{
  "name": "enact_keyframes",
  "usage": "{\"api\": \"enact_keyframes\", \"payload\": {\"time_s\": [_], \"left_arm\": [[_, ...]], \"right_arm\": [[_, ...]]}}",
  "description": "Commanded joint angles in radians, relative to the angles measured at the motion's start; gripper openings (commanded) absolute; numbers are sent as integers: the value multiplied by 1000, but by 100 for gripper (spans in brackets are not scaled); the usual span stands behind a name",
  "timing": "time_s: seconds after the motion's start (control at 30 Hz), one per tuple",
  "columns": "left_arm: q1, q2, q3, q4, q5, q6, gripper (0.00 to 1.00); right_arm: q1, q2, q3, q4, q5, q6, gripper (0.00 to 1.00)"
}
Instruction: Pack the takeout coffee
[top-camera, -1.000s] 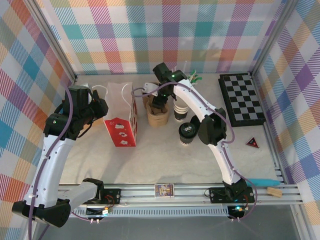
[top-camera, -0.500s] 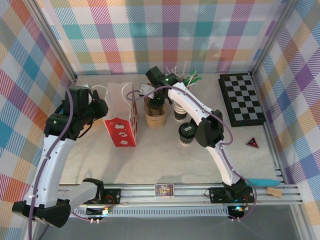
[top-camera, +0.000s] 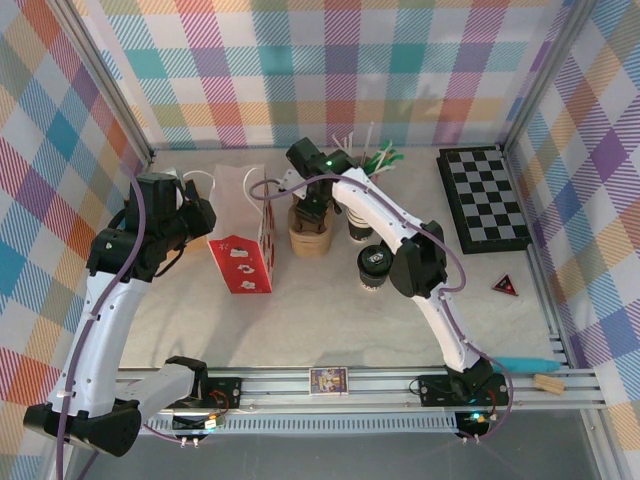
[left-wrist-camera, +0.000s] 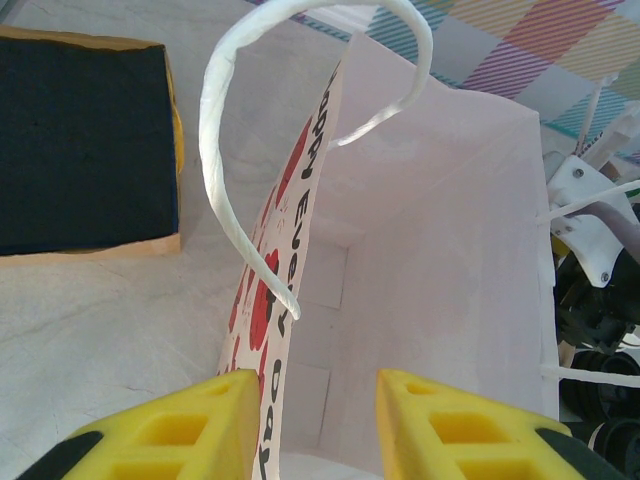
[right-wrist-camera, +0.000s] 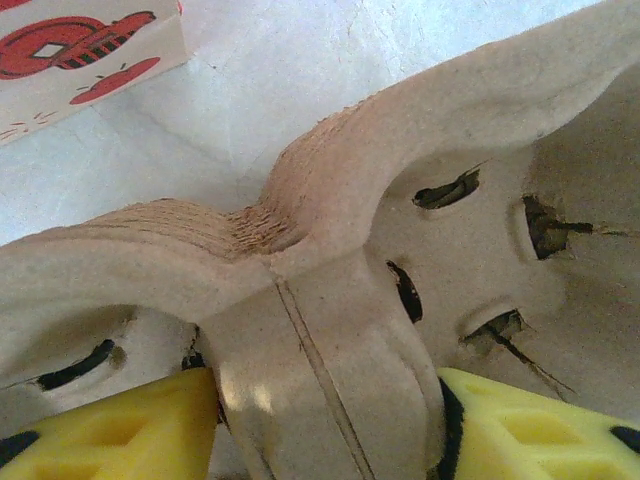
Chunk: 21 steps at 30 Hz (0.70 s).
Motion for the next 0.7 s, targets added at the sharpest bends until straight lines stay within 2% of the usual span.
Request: {"api": "enact_keyframes", "payload": {"time_s": [0.0, 0.17, 0.4, 0.67], "left_arm": [[16, -16, -7, -4, 6, 23, 36], [17, -20, -6, -4, 4, 24, 36], [16, -18, -7, -7, 0, 26, 36], [16, -16, -7, -6, 0, 25, 36]], "right_arm": [[7, -27, -7, -17, 21, -40, 61], [0, 13, 80, -43, -1, -88, 61], [-14, 25, 100, -43, -49, -109, 49], [-23, 31, 103, -81, -96, -123, 50]]}}
